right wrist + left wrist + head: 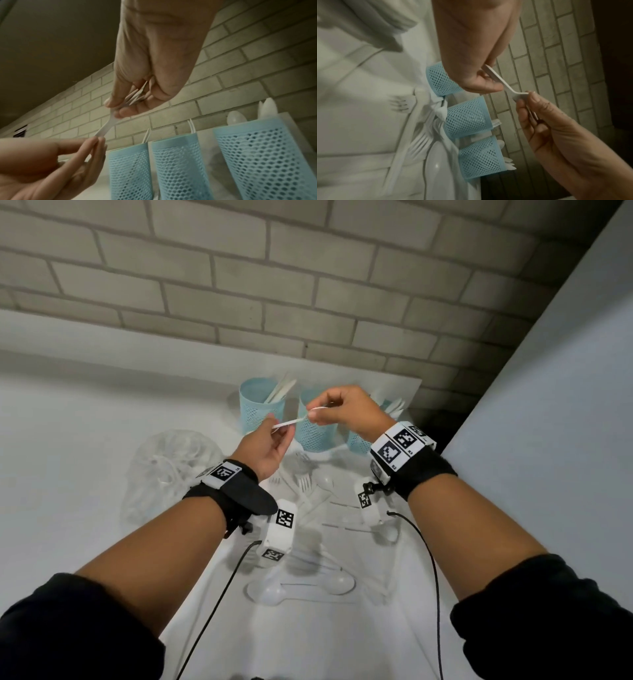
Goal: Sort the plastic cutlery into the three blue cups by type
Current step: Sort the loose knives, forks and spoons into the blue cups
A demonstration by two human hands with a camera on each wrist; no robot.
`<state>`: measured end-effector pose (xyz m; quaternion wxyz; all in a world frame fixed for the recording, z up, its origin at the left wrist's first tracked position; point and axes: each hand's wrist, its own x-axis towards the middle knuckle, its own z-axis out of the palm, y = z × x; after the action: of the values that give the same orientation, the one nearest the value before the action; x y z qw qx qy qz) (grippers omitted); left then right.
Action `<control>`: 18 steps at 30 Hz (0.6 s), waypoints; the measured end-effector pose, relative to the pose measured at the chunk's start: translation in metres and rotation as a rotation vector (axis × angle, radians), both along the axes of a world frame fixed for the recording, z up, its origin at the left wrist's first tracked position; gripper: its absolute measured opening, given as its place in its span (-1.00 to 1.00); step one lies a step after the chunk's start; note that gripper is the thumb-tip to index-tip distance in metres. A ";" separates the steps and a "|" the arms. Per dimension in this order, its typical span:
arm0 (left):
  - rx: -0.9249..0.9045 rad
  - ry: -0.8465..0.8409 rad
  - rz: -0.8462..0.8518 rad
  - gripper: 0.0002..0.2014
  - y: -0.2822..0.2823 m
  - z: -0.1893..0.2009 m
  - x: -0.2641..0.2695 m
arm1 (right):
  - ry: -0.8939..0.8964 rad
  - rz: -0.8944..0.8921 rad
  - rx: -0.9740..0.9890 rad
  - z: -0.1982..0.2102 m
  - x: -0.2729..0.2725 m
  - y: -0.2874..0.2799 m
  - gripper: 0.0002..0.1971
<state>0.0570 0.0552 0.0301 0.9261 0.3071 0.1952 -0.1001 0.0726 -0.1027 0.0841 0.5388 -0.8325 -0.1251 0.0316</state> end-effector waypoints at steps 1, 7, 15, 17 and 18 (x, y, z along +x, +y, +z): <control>0.024 -0.008 -0.022 -0.74 -0.002 0.001 0.001 | -0.028 -0.037 0.044 0.003 0.000 -0.003 -0.90; 0.760 -0.144 -0.259 -0.73 -0.001 0.001 0.009 | -0.313 -0.496 0.115 0.012 0.032 -0.022 -0.86; 1.478 -0.171 -0.613 -0.79 0.015 -0.015 0.008 | -0.286 -0.564 -0.396 -0.011 0.057 -0.017 -0.77; 1.515 -0.146 -0.655 -0.61 0.018 -0.016 0.006 | -0.298 -0.576 -0.529 -0.013 0.055 -0.011 -0.70; 1.524 -0.136 -0.672 -0.54 0.019 -0.018 0.005 | -0.359 -0.582 -0.633 -0.012 0.052 -0.006 -0.67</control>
<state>0.0624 0.0744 0.0125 0.3953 0.8966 0.0511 -0.1929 0.1243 -0.1088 0.0720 0.2147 -0.9487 0.0384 -0.2290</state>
